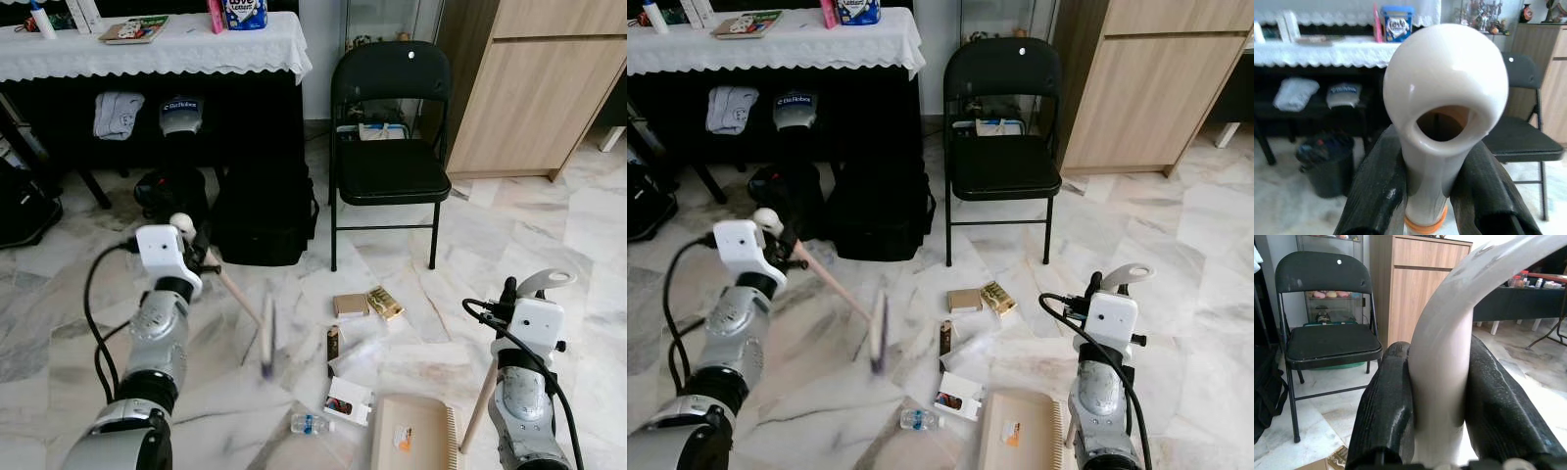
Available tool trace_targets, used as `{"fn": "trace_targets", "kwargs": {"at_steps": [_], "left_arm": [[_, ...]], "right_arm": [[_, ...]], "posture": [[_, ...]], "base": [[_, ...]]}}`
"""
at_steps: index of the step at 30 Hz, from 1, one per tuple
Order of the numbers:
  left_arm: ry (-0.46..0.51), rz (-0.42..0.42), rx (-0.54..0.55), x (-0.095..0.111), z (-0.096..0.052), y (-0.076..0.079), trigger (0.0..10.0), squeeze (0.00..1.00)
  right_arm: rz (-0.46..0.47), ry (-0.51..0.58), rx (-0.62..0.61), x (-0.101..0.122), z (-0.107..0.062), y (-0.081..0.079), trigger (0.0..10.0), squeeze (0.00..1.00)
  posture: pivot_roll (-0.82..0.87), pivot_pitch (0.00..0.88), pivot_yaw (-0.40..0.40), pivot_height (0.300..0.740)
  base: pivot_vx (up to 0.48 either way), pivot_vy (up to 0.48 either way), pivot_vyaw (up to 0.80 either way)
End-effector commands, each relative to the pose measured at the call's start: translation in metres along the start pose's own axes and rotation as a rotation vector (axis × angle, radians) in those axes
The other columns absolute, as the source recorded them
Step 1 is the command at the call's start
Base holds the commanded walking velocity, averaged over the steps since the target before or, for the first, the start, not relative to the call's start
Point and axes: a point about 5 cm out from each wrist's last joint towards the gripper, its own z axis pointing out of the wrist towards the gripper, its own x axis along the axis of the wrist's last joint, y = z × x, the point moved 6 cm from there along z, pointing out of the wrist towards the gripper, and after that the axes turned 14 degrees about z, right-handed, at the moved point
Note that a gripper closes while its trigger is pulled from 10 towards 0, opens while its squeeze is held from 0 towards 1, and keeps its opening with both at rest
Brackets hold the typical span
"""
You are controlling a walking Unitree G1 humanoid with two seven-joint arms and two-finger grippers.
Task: Sweep floor
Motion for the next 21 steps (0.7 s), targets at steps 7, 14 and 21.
{"fn": "trace_targets", "kwargs": {"at_steps": [7, 14, 21], "left_arm": [[-0.033, 0.229, -0.034, -0.011, -0.008, -0.009, 10.0, 0.0], [-0.057, 0.323, -0.045, -0.022, -0.018, -0.014, 10.0, 0.0], [-0.09, 0.374, -0.041, -0.034, -0.037, -0.034, 10.0, 0.0]], "right_arm": [[0.003, 0.015, 0.003, 0.003, 0.0, 0.001, 10.0, 0.0], [0.003, 0.017, 0.004, 0.004, 0.001, 0.001, 10.0, 0.0], [0.006, 0.014, 0.001, 0.003, 0.002, 0.0, 10.0, 0.0]], "posture": [[-0.02, 0.036, 0.029, 0.74], [-0.02, 0.036, 0.034, 0.74], [-0.01, 0.037, 0.038, 0.74]], "base": [[0.0, 0.0, 0.0], [0.0, 0.0, 0.0], [0.0, 0.0, 0.0]]}}
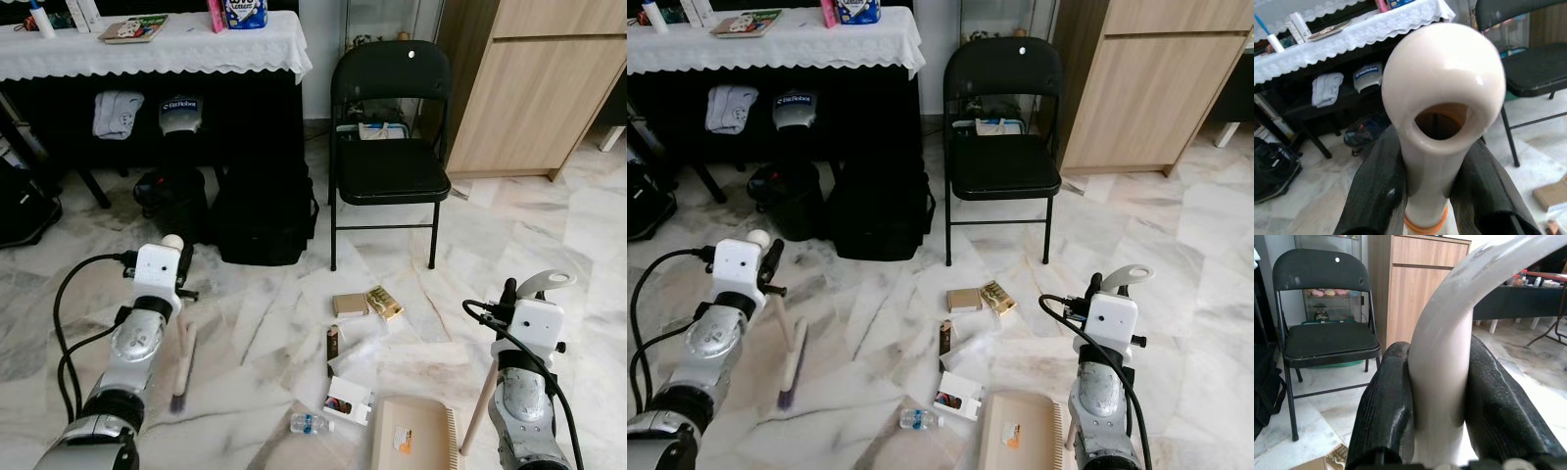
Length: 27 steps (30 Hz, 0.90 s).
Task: Sweep floor
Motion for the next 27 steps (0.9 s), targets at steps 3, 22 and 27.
{"fn": "trace_targets", "kwargs": {"at_steps": [3, 22, 27], "left_arm": [[0.008, 0.071, 0.014, -0.008, -0.012, -0.022, 10.0, 0.0], [-0.058, -0.075, -0.231, -0.032, -0.044, 0.0, 10.0, 0.0], [-0.133, -0.182, -0.36, -0.046, -0.059, 0.016, 10.0, 0.0]], "right_arm": [[0.009, 0.016, 0.002, 0.004, 0.002, -0.001, 10.0, 0.0], [0.012, 0.013, -0.006, 0.002, 0.002, 0.0, 10.0, 0.0], [0.013, 0.008, -0.004, 0.001, 0.001, -0.002, 10.0, 0.0]], "posture": [[0.0, 0.033, 0.041, 0.74], [0.01, 0.031, 0.052, 0.74], [0.02, 0.037, 0.051, 0.74]], "base": [[0.0, 0.0, 0.0], [0.0, 0.0, 0.0], [0.0, 0.0, 0.0]]}}
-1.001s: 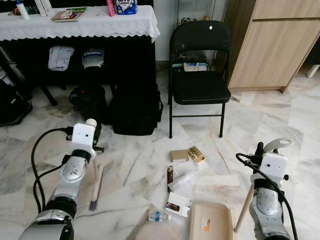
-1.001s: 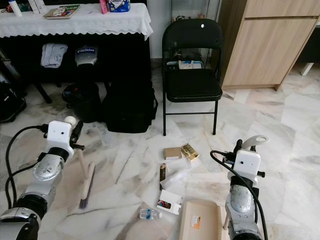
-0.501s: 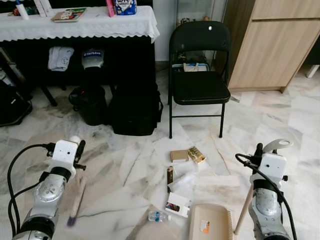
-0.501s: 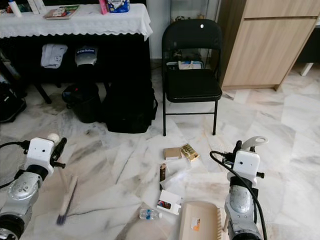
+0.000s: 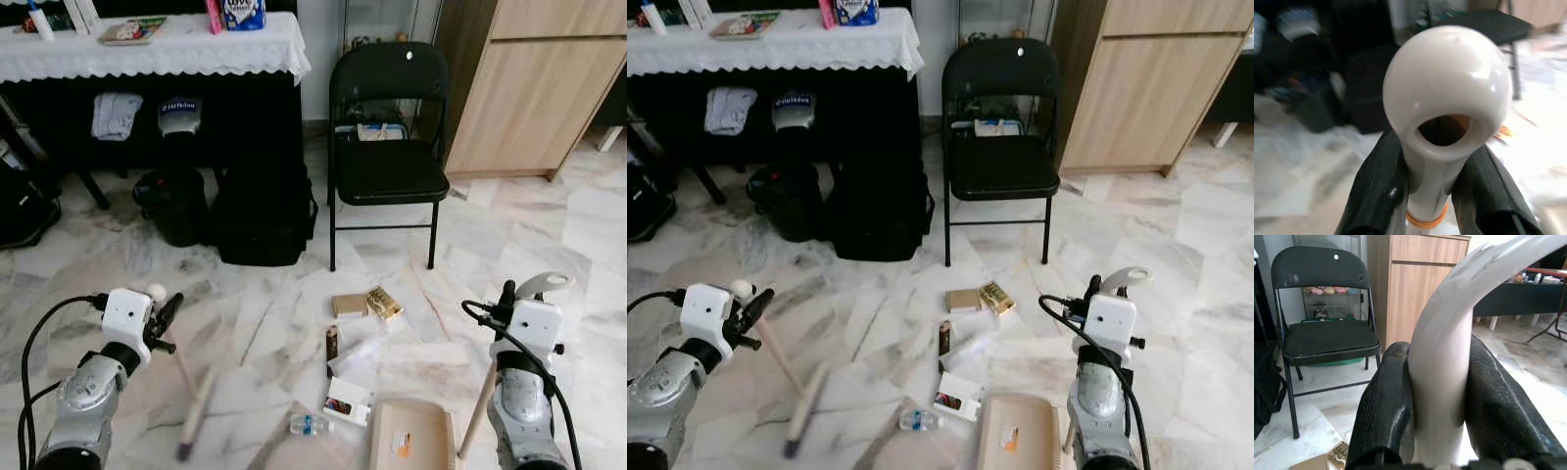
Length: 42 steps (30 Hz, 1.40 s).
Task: Sweep floor
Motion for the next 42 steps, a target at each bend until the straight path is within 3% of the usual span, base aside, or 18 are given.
{"fn": "trace_targets", "kwargs": {"at_steps": [1, 7, 20, 28, 42], "left_arm": [[-0.043, -0.009, -0.032, -0.01, -0.005, 0.003, 10.0, 0.0], [-0.061, 0.034, -0.054, -0.009, 0.0, 0.009, 10.0, 0.0], [-0.077, -0.001, -0.094, -0.009, 0.003, 0.015, 10.0, 0.0], [-0.063, -0.026, -0.078, -0.006, 0.003, 0.018, 10.0, 0.0], [-0.036, -0.036, -0.092, 0.002, 0.003, 0.024, 10.0, 0.0]], "right_arm": [[0.01, 0.022, 0.007, 0.004, 0.002, -0.003, 10.0, 0.0], [0.009, 0.024, 0.007, 0.005, 0.001, -0.003, 10.0, 0.0], [-0.047, -0.054, 0.005, -0.018, -0.012, 0.005, 10.0, 0.0], [-0.064, -0.05, 0.013, -0.018, -0.012, 0.005, 10.0, 0.0], [-0.141, -0.018, 0.14, -0.013, -0.006, -0.019, 10.0, 0.0]], "posture": [[0.02, 0.038, 0.051, 0.74], [0.01, 0.038, 0.055, 0.74], [0.02, 0.089, 0.061, 0.74], [0.02, 0.094, 0.06, 0.74], [0.04, 0.137, 0.073, 0.74]], "base": [[0.0, 0.0, 0.0], [0.0, 0.0, 0.0], [0.0, 0.0, 0.0], [0.0, 0.0, 0.0], [0.0, 0.0, 0.0]]}}
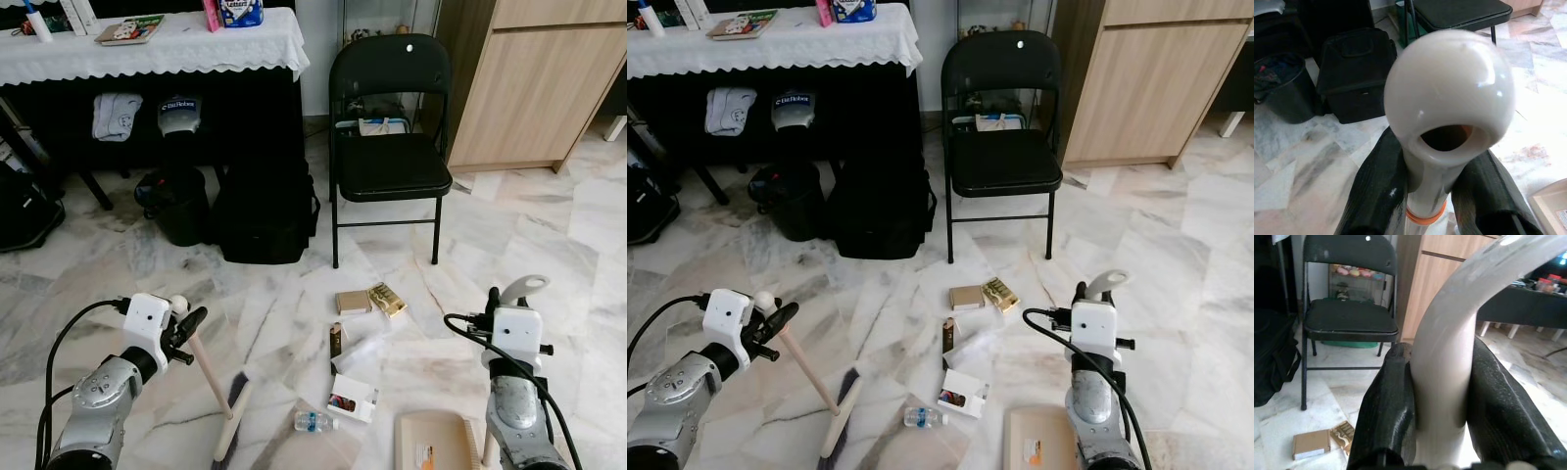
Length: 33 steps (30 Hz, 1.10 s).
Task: Sweep floor
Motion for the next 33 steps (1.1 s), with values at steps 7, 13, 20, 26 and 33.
{"fn": "trace_targets", "kwargs": {"at_steps": [7, 13, 20, 26, 33], "left_arm": [[-0.018, -0.012, -0.019, -0.004, -0.008, 0.003, 10.0, 0.0], [-0.011, -0.015, -0.012, -0.001, -0.006, 0.003, 10.0, 0.0], [-0.004, -0.024, -0.006, 0.001, -0.005, 0.006, 10.0, 0.0], [0.0, -0.024, -0.005, 0.001, -0.006, 0.007, 10.0, 0.0], [0.007, -0.023, -0.008, 0.004, -0.008, 0.007, 10.0, 0.0]], "right_arm": [[-0.02, -0.002, 0.051, -0.001, 0.001, -0.012, 10.0, 0.0], [-0.027, 0.033, 0.062, 0.009, 0.008, -0.014, 10.0, 0.0], [-0.069, 0.125, 0.094, 0.031, 0.019, -0.017, 10.0, 0.0], [-0.066, 0.12, 0.089, 0.03, 0.018, -0.016, 10.0, 0.0], [-0.071, 0.099, 0.09, 0.024, 0.016, -0.016, 10.0, 0.0]], "posture": [[0.05, 0.164, 0.081, 0.74], [0.04, 0.161, 0.07, 0.74], [0.04, 0.164, 0.059, 0.74], [0.05, 0.163, 0.06, 0.74], [0.06, 0.182, 0.065, 0.74]], "base": [[0.0, 0.0, 0.0], [0.0, 0.0, 0.0], [0.0, 0.0, 0.0], [0.0, 0.0, 0.0], [0.0, 0.0, 0.0]]}}
